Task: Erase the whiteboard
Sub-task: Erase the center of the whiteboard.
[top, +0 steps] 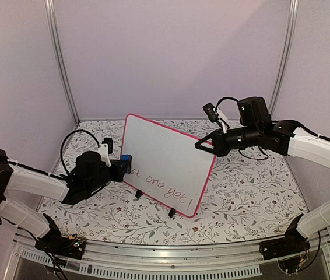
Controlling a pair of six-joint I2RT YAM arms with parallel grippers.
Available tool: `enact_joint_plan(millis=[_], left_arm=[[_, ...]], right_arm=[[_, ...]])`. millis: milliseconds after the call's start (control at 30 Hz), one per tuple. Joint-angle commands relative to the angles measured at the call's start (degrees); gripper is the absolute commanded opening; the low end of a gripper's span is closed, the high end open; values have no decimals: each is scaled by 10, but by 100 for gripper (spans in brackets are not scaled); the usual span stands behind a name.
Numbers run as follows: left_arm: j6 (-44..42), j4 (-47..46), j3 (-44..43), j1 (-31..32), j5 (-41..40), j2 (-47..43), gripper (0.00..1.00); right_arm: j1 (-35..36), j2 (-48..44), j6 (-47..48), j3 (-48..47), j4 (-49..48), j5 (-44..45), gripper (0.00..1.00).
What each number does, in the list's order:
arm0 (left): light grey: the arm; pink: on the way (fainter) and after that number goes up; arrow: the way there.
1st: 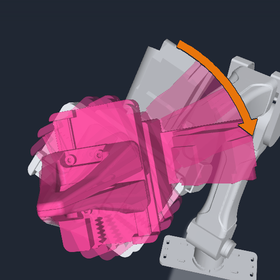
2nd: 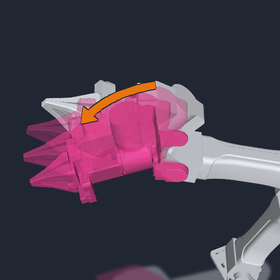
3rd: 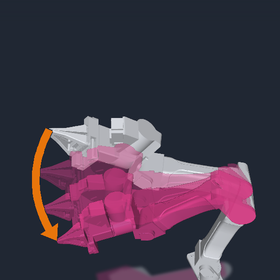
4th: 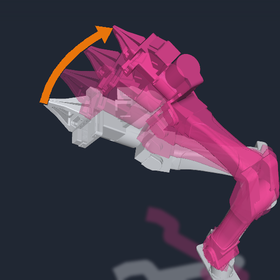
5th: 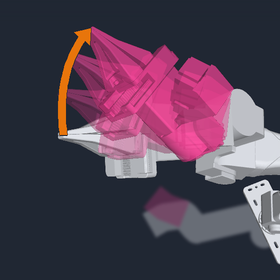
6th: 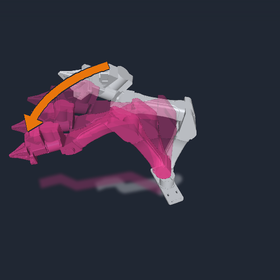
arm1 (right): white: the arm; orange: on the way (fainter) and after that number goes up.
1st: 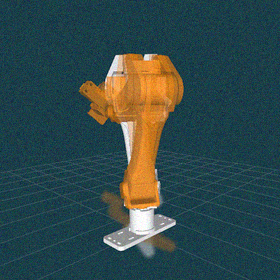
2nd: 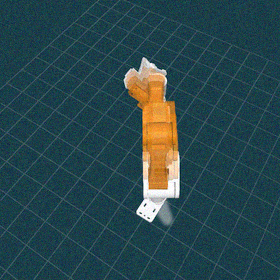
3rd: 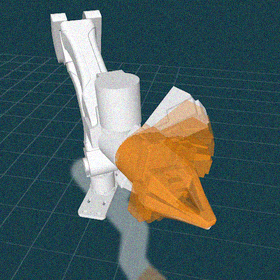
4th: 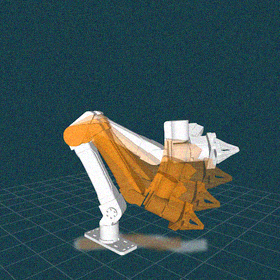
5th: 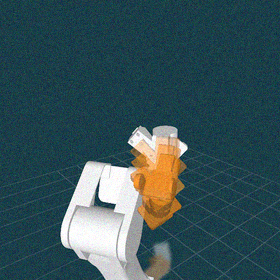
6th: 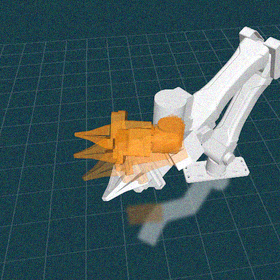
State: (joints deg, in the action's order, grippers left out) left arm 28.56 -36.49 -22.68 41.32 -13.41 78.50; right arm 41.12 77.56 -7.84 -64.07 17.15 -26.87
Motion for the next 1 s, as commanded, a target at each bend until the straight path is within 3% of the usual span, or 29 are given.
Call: enact_joint_plan(millis=[0, 967], left_arm=[[-1, 6, 5, 4, -3, 36, 7], [59, -75, 82, 48, -7, 96, 6]], right_arm=[[12, 13, 28, 11, 40, -27, 0], [12, 14, 28, 11, 40, -26, 0]])
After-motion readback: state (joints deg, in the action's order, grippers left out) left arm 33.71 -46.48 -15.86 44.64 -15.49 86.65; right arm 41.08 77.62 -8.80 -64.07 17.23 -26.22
